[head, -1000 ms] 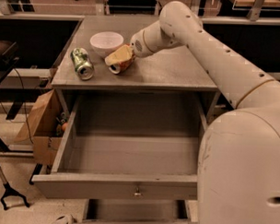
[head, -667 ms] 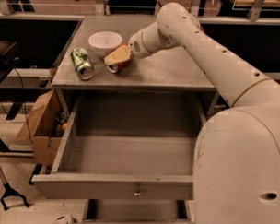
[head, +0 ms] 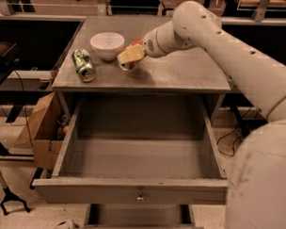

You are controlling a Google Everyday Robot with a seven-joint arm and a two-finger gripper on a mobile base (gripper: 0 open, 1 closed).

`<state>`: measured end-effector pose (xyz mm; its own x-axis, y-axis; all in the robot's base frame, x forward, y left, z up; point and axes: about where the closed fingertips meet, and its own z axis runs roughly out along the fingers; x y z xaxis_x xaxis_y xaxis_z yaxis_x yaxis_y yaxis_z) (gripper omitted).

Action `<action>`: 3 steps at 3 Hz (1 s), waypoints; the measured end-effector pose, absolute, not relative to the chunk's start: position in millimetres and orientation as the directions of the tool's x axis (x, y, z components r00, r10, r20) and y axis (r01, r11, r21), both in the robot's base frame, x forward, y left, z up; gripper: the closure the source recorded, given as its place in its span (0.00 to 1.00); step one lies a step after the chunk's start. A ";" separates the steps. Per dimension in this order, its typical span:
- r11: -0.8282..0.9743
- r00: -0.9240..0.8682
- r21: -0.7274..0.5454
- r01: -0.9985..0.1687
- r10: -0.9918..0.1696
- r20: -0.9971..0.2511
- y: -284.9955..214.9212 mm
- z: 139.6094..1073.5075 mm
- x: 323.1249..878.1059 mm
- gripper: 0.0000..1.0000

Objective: Place coke can into top drawer

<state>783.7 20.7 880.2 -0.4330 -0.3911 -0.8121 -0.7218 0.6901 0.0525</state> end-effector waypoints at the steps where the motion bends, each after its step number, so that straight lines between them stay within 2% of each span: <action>1: 0.732 -0.388 -0.006 -0.681 -0.369 -0.845 -9.0 913.6 756.1 1.00; 2: 0.726 -0.350 -0.039 -0.687 -0.377 -0.857 -29.2 944.1 722.9 1.00; 3: 0.674 -0.353 -0.015 -0.739 -0.406 -0.843 -52.6 952.3 690.0 1.00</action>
Offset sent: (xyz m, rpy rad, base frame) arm -0.1135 -0.0785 0.0923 -0.0463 -0.1293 0.0013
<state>690.0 -52.6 952.3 -0.3527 -0.4063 -0.8429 -0.7390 0.6735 -0.0155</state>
